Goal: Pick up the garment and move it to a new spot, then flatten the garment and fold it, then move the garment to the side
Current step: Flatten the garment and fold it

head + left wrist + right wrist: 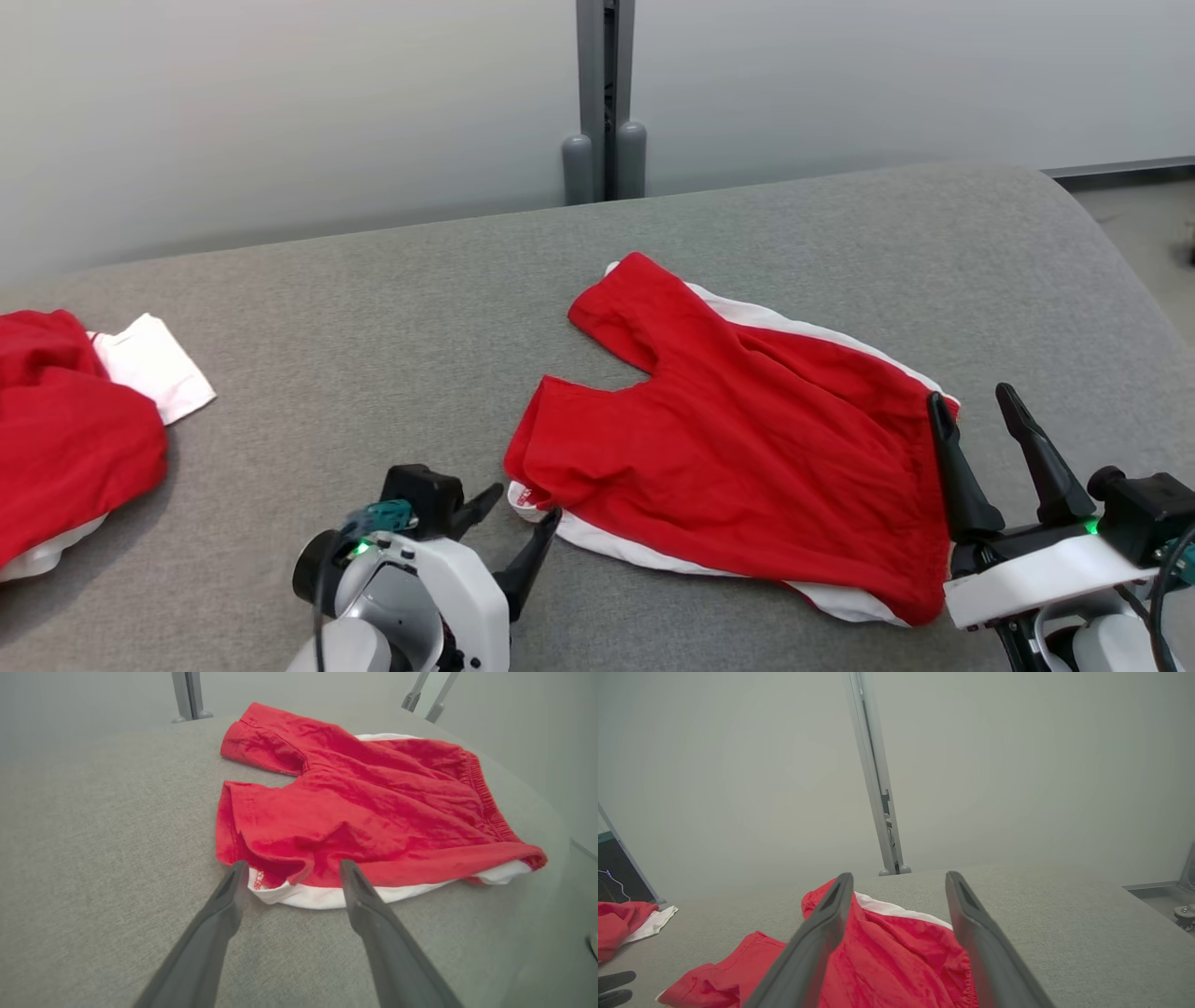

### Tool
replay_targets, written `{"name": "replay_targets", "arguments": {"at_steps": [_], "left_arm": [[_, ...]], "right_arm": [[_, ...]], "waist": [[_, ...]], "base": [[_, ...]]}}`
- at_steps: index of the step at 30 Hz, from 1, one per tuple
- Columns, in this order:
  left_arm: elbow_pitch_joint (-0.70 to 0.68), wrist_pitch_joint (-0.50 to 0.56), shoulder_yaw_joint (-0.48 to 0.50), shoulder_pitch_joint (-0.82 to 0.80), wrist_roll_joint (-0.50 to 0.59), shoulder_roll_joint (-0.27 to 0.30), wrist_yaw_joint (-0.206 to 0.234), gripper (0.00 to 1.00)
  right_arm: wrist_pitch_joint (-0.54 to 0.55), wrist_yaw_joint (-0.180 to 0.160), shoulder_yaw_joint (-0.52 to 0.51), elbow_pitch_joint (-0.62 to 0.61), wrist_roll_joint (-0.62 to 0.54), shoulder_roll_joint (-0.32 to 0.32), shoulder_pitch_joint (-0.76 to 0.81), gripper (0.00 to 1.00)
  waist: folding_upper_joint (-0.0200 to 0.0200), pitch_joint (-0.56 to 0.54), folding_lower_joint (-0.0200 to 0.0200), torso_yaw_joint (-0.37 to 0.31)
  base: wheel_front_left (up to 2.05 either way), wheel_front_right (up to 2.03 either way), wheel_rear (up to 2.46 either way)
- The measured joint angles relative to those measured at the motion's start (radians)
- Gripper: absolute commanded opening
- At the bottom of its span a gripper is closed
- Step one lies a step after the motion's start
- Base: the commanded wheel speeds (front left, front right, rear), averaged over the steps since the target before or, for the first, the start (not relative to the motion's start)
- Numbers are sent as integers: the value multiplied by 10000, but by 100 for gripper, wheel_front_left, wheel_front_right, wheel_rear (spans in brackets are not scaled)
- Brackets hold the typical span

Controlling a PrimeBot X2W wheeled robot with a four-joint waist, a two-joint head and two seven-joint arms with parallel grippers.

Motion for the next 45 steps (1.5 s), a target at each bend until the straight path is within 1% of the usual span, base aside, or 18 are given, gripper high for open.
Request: {"name": "replay_targets", "arguments": {"at_steps": [2,3,7,14,15,16,18,19,20,21,27,30,35,40,45], "left_arm": [[146,635,-226,-170,-140,96,-2,100],[184,754,-290,-225,-144,119,0,100],[378,922,-399,-588,-94,291,0,100],[1016,1522,-679,-902,42,481,2,100],[1016,1522,-679,-902,42,481,2,98],[1093,1547,-698,-938,61,520,25,80],[1208,1607,-715,-1036,188,617,148,49],[1250,1632,-719,-1077,240,667,178,40],[1279,1655,-725,-1087,267,694,222,25],[1298,1685,-731,-1093,267,700,245,0],[1198,1927,-648,-1217,17,869,240,0],[1147,2054,-476,-1240,-345,940,201,0],[1137,2313,-19,-1244,-970,1371,151,0],[1358,2380,399,-1219,-1361,1839,132,0],[1501,2378,757,-977,-1697,2109,198,0]], "right_arm": [[-4,0,56,-36,2,19,-15,100],[-6,0,94,-58,17,29,-20,100],[-6,0,82,-75,31,63,-35,100],[-8,0,36,-96,31,98,-174,100],[-8,0,36,-96,31,98,-174,100],[-8,-2,27,-98,29,98,-173,100],[-8,0,8,-107,29,107,-172,100],[-8,-2,-4,-115,29,109,-171,100],[-8,0,-10,-121,27,109,-171,100],[-8,-2,-19,-128,27,115,-171,100],[-8,-2,-107,-150,17,173,-164,100],[-8,0,-56,-161,25,180,-159,100],[-8,0,-36,-159,56,146,-138,100],[-8,-2,-54,-138,82,119,-124,100],[-8,0,-42,-90,82,102,-49,100]], "waist": [[0,31,0,-129],[0,53,0,-199],[0,163,0,-491],[0,335,0,-980],[0,335,0,-980],[0,353,0,-1034],[0,379,0,-1123],[0,391,0,-1153],[0,402,0,-1175],[0,418,0,-1191],[0,452,0,-1125],[0,424,0,-1042],[0,382,0,-902],[0,383,0,-769],[0,360,0,-598]], "base": [[0,0,0],[0,0,0],[0,0,0],[0,0,0],[0,0,0],[0,0,0],[0,0,0],[0,0,0],[0,0,0],[0,0,0],[0,0,0],[0,0,0],[0,0,0],[0,0,0],[0,0,0]]}}
